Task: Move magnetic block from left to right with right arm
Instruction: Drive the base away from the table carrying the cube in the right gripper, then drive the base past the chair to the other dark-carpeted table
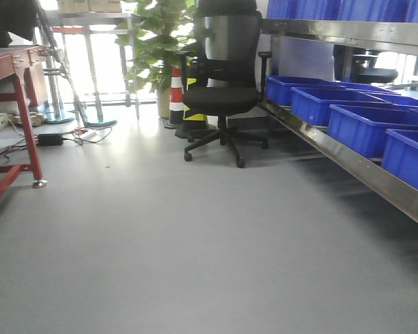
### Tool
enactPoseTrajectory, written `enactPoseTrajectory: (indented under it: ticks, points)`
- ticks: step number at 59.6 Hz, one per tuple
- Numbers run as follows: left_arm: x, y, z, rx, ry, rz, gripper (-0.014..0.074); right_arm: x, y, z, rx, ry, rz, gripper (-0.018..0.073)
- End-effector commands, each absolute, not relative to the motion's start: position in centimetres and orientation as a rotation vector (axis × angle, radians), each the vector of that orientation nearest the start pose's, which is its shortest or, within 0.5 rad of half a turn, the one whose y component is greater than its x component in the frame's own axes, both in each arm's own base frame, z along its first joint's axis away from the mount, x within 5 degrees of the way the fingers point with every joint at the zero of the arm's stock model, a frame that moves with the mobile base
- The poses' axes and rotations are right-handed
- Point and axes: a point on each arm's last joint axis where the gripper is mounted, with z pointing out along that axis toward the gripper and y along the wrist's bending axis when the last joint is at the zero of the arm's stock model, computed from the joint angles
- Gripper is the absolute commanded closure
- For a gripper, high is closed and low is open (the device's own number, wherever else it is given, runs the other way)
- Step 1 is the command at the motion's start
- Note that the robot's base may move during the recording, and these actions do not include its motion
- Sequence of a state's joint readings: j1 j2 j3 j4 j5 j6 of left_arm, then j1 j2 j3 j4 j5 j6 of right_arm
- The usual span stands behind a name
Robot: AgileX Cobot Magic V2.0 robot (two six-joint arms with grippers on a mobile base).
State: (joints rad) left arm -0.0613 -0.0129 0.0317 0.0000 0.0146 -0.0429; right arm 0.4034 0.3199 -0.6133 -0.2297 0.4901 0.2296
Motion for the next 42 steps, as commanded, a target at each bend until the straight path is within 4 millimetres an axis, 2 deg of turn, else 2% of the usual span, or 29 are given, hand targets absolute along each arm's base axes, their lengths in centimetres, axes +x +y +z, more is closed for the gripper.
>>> enactPoseTrajectory:
  ticks: [1,42]
  points:
    - [5.50,-0.34,20.74,0.011,1.423,-0.091,0.0713,5.68,1.48,36.96,-0.244,1.544,0.238,0.0336]
    - [5.51,-0.34,20.73,0.011,1.424,-0.091,0.0713,5.68,1.48,36.96,-0.244,1.544,0.238,0.0336]
